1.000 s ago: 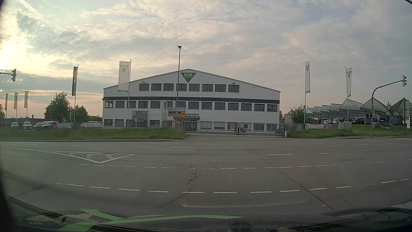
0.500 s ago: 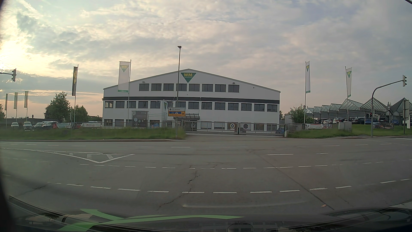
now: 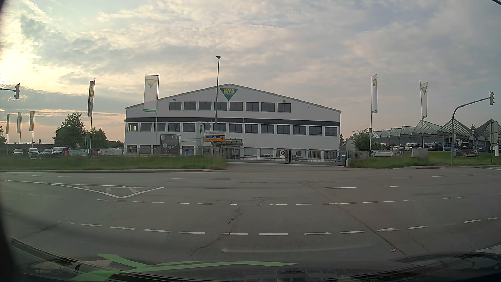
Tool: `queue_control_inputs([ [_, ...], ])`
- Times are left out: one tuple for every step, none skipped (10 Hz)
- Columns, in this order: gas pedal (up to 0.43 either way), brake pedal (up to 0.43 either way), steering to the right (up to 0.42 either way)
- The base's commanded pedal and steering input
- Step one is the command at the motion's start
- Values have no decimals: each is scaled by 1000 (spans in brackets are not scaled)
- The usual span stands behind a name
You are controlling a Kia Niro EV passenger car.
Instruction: Follow the waypoints while adhering to traffic rules and regulations
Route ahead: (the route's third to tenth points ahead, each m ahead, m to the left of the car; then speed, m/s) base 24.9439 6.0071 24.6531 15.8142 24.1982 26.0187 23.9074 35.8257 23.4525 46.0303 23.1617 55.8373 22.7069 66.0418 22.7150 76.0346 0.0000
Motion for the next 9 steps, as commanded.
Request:
queue_control_inputs([
  [0,402,-25],
  [0,396,-25],
  [0,396,-25],
  [0,396,-25],
  [0,396,-25],
  [0,396,-25],
  [0,409,-25],
  [0,402,-25],
  [0,402,-25],
])
